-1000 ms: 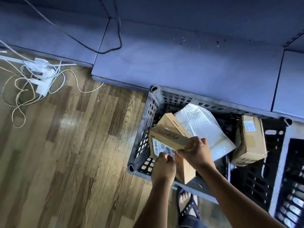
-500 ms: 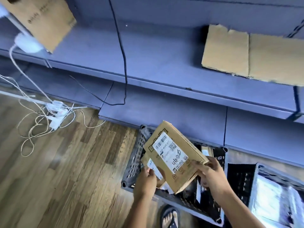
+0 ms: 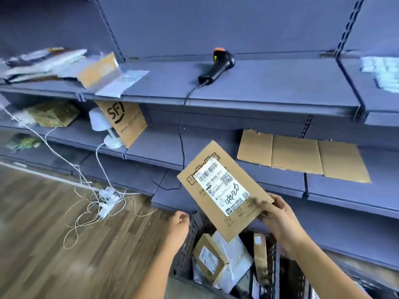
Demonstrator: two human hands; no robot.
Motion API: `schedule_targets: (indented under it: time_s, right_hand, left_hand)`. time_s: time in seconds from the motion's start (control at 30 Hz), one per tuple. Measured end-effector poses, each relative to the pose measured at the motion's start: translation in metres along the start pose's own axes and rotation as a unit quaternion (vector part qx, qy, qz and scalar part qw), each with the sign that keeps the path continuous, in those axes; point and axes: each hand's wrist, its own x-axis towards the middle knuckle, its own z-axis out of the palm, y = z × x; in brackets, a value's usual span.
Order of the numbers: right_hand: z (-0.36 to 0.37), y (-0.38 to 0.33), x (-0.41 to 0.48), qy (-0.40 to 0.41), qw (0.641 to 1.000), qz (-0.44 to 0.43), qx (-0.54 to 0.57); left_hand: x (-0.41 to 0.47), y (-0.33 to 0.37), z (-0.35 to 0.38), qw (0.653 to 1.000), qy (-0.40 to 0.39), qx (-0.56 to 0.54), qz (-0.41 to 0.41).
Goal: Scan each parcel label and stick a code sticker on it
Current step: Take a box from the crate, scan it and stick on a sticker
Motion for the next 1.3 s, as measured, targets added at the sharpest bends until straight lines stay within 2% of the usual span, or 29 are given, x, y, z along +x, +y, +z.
schedule_targets:
  time_s: [0.13,0.33,0.5,0.8,1.03,1.3]
  right_hand:
    - [0.026,-0.062,-0.026,-0.025,0.997,-0.058,0.045]
    - [0.093,-0.107,-0.032,-0.04,0.992,-0.103,0.062]
    - [0.167,-0.109,-0.012,-0.063,0.986,-0.136,0.07]
    - [0.28,-0.127,0.039,-0.026,0.975,-0.189,0.118]
    - [0.298,-0.139,0.067,0.009,0.968,-0.204,0.148]
    - [0.301,-0.161,0.104,-0.001,0.966,-0.213,0.146]
  left_hand:
    - [-0.031,0.041,-0.046,0.998,0.007,-0.037,0.049]
    - [-0.034,0.076,-0.104,0.993,0.02,-0.069,0.089]
    - [0.007,0.1,-0.164,0.99,0.009,-0.046,0.13]
    - [0.087,0.147,-0.253,0.977,-0.041,-0.097,0.185]
    - [0.101,0.199,-0.259,0.949,-0.113,-0.225,0.188]
    - [0.118,0.228,-0.244,0.905,-0.222,-0.244,0.268]
